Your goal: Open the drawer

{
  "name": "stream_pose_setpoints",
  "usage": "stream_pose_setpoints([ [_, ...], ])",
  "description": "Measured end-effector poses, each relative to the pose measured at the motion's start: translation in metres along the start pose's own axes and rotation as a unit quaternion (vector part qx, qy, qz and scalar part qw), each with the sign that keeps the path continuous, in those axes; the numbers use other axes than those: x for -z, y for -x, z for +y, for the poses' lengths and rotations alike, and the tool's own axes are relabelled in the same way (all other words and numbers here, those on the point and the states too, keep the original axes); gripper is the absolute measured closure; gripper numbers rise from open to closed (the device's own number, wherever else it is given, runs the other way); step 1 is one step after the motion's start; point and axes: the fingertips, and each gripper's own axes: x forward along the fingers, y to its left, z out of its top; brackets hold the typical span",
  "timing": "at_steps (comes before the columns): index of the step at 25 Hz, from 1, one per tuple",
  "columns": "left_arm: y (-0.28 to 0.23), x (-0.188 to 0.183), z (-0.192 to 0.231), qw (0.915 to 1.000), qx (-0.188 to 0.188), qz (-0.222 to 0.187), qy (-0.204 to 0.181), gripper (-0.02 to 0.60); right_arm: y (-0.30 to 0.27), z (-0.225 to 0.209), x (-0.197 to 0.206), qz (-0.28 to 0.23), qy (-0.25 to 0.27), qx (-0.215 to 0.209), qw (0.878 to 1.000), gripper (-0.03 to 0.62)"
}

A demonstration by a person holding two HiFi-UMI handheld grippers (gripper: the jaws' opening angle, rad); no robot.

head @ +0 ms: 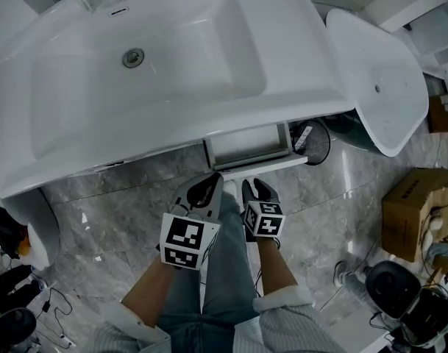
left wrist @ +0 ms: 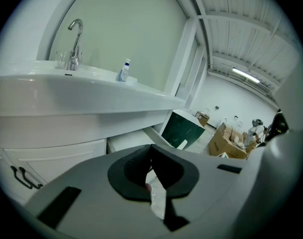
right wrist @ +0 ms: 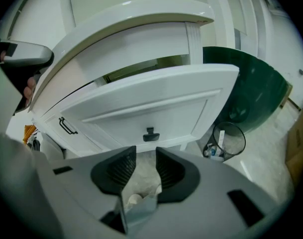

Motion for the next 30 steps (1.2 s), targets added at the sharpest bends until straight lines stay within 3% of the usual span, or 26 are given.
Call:
stream_pose_setpoints([
  [8,0.031,-0.035,-0.006,0.9992,-0.022,-0.032,-0.003,0.566,0.053,0.017,-0.031,-0.027,-0.009,-0.021,0.999,0.462],
  [15,0.068,-0.074,-0.025,0.9965,-0.050,-0.067,0.007,0.566,0.119,0.052,-0.092,-0.074,0.003,-0.094,0.993,0.479],
  [22,0.105,-0.136,-0.056,0.9925,-0.052,-0.109,-0.017,0.566,0.196,0.101,-0.178,-0.136,0.032,-0.196,0.971,0.511],
  [30,0.145,-0.205,-0.092,0.9831,-0.054,-0.169,-0.043,0.566,0.276,0.137,-0.247,-0.191,0.064,-0.274,0.940,0.565],
])
